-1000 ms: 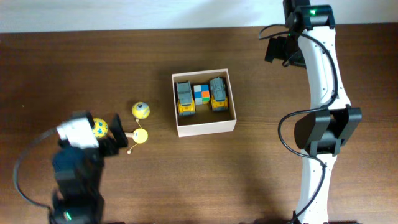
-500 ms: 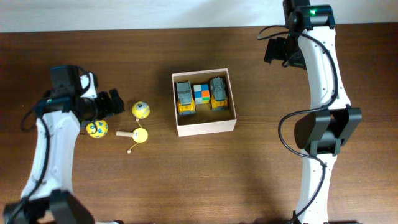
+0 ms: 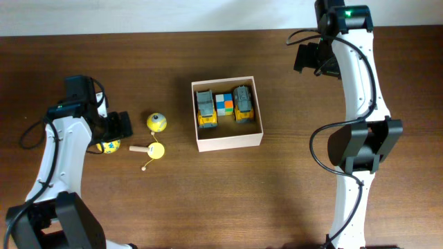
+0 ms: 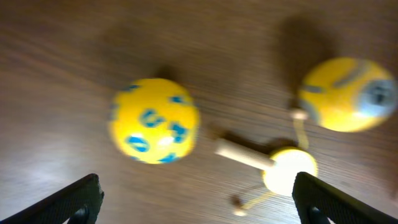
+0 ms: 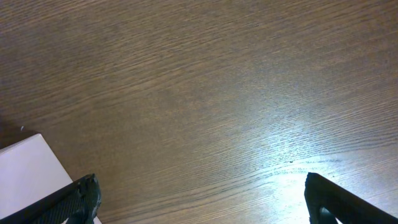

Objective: Pack container
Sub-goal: 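Lower the left gripper onto the yellow ball with blue letters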

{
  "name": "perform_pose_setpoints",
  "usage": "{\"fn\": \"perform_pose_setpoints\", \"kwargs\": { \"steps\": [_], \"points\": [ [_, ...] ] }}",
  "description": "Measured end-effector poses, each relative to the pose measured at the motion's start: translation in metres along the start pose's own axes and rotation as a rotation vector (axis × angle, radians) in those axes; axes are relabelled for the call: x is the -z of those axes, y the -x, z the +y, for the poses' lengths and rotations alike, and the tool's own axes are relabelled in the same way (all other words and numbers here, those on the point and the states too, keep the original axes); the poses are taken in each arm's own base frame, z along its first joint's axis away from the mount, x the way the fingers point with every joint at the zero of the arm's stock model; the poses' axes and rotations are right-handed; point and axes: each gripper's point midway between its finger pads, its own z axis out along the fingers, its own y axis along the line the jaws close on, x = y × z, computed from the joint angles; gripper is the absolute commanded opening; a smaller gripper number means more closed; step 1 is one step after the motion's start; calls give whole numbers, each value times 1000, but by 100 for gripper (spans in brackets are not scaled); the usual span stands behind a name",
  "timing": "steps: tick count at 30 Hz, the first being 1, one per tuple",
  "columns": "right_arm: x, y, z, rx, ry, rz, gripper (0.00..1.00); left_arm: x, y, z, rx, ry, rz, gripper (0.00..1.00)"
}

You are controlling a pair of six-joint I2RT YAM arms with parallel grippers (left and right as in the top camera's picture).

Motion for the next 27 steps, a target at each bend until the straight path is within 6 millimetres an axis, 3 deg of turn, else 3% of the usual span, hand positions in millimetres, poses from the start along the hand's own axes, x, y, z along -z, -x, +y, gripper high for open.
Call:
{"fn": "perform_pose_setpoints", "kwargs": {
  "steps": [4,10,15,18,22,27],
  "points": [
    [0,0,0,0,0,0,99,-11,-1,11,-4,67,22,99],
    [0,0,0,0,1,-1,99,-51,-7,15,-16,106,106,99],
    [0,0,0,0,0,0,99,-73,-9,16,-19,117,136,98],
    [0,0,0,1,0,0,99,-80,-7,16,-20,119,133,93],
    [0,0,0,0,0,-1,99,-87,-5,16,-24,119,129,76],
    [0,0,0,0,0,0,99,-96,-7,18,-27,124,145,65]
  ]
}}
